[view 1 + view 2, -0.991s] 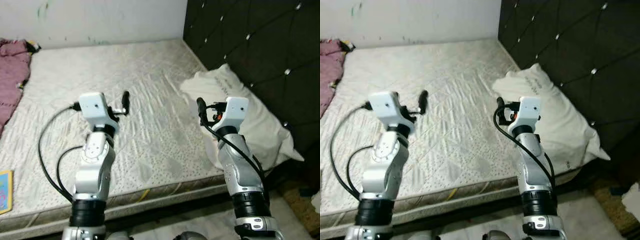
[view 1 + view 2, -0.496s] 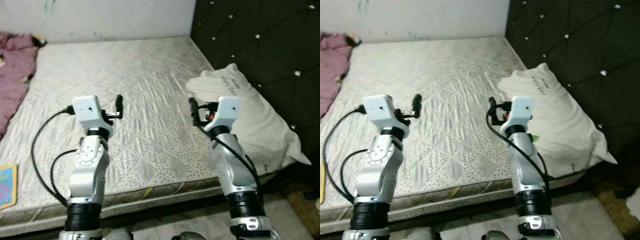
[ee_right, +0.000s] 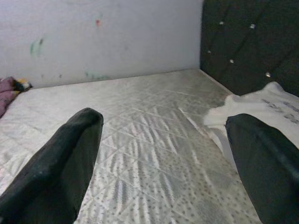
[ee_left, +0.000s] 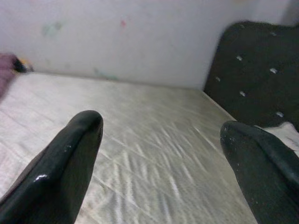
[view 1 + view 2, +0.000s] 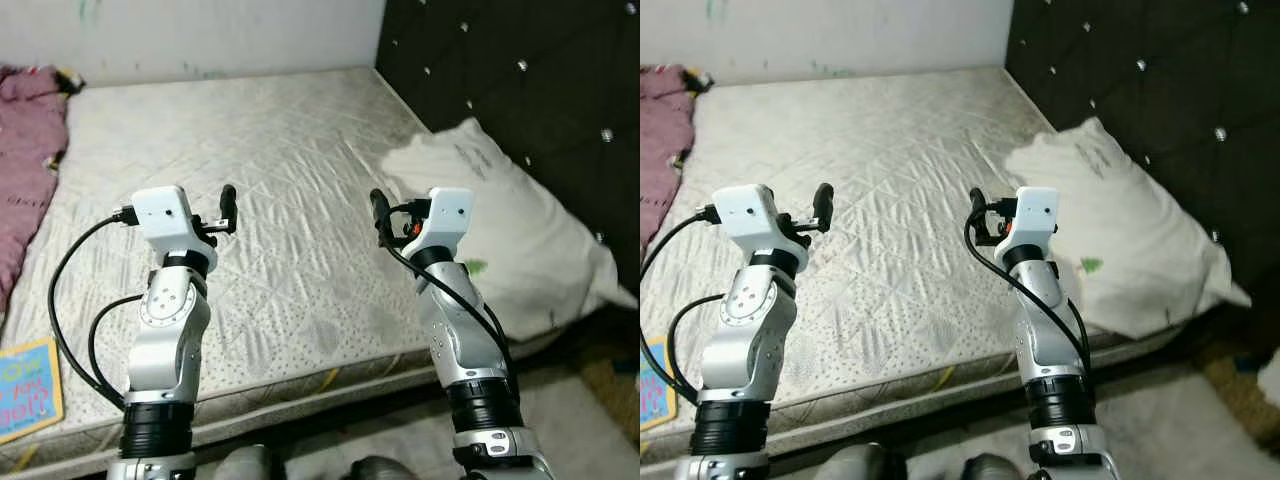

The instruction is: Clean up the room

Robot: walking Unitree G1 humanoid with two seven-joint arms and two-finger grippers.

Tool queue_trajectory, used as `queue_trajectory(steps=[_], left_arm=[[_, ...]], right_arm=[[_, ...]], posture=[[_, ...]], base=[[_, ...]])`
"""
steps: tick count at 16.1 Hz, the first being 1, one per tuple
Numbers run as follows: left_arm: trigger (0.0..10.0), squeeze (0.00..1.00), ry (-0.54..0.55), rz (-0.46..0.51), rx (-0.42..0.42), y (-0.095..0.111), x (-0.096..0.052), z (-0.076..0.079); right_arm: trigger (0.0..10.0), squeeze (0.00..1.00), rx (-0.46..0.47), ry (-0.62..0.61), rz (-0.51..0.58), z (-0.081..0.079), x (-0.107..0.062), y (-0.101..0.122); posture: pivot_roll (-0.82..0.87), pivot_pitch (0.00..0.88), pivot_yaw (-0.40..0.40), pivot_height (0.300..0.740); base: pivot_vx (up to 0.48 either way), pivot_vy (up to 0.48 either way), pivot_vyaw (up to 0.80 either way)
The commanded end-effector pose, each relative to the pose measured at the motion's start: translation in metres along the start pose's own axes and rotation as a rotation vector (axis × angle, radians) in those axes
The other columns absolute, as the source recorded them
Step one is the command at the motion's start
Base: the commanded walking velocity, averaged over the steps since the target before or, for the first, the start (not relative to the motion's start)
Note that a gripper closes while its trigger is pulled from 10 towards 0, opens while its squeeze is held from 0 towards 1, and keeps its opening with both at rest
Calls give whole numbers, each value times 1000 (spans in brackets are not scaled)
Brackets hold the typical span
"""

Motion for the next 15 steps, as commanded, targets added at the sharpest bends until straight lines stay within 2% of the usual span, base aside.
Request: queue_trajectory(steps=[1,6,8,15], left_arm=[[10000,0,-11,12,1,4,1,3],[10000,0,3,3,-8,3,2,1],[10000,0,2,2,-7,2,2,1],[10000,0,3,1,-3,2,3,0]], right_arm=[[10000,0,1,-14,0,4,0,1],[10000,0,7,-9,-2,3,1,1],[10000,0,-21,16,4,-1,1,2],[10000,0,-21,20,3,-2,1,2]], posture=[[33,0,-16,740],[30,0,-16,740],[30,0,-16,740],[32,0,-14,740]], base=[[0,480,0],[0,479,0],[0,480,0],[0,460,712]])
Point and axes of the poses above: a point about 5 cm out from each wrist's last joint towards the gripper, its own x axis pointing out of the wrist towards the gripper, its own y axis along the axis of the wrist's last joint, z = x × y, the point moved 5 cm from there along x, pointing out of the wrist towards the gripper, and after that the axes turned 15 degrees about x, right-handed, at the moved point
